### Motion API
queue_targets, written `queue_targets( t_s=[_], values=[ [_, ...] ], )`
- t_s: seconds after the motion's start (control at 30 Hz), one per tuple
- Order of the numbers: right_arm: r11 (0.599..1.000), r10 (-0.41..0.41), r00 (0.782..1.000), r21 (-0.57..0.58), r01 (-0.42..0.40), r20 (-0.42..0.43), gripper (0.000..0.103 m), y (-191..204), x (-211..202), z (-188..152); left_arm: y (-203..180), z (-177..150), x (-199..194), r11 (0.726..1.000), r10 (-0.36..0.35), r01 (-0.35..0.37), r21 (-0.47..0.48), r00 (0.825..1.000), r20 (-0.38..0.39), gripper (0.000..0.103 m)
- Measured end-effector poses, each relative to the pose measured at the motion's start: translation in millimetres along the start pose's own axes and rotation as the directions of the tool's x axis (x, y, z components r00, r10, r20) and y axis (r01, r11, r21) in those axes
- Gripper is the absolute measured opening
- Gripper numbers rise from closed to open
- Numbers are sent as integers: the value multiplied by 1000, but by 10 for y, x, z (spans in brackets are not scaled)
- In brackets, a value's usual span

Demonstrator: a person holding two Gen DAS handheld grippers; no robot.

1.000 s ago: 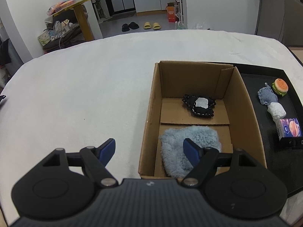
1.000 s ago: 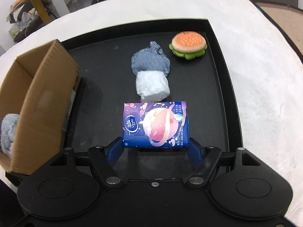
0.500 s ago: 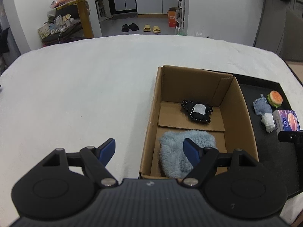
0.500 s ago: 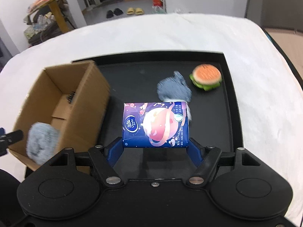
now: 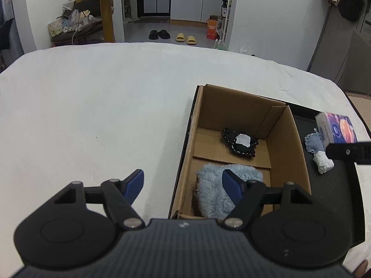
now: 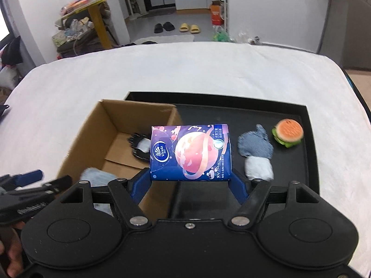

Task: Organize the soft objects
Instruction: 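Carry the purple tissue pack over the box and open the right gripper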

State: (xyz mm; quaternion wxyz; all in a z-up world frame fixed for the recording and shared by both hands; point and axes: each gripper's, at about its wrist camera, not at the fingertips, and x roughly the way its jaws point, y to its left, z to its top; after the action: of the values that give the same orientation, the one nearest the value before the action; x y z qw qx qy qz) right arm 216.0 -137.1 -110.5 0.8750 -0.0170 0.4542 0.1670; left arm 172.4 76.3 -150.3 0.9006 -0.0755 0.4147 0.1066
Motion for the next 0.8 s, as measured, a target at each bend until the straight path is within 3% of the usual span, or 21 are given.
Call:
queue_targets(
  t_s=[0.23, 0.8],
  values=[
    [999, 28, 1000, -47, -27, 14, 70, 310, -21, 101, 85, -7, 13, 999, -31, 31, -32, 999, -5, 66],
    [992, 97, 995, -76, -98, -21, 71, 853, 138, 203, 260, -8, 174, 988, -117, 109, -110, 991, -65, 29]
  ],
)
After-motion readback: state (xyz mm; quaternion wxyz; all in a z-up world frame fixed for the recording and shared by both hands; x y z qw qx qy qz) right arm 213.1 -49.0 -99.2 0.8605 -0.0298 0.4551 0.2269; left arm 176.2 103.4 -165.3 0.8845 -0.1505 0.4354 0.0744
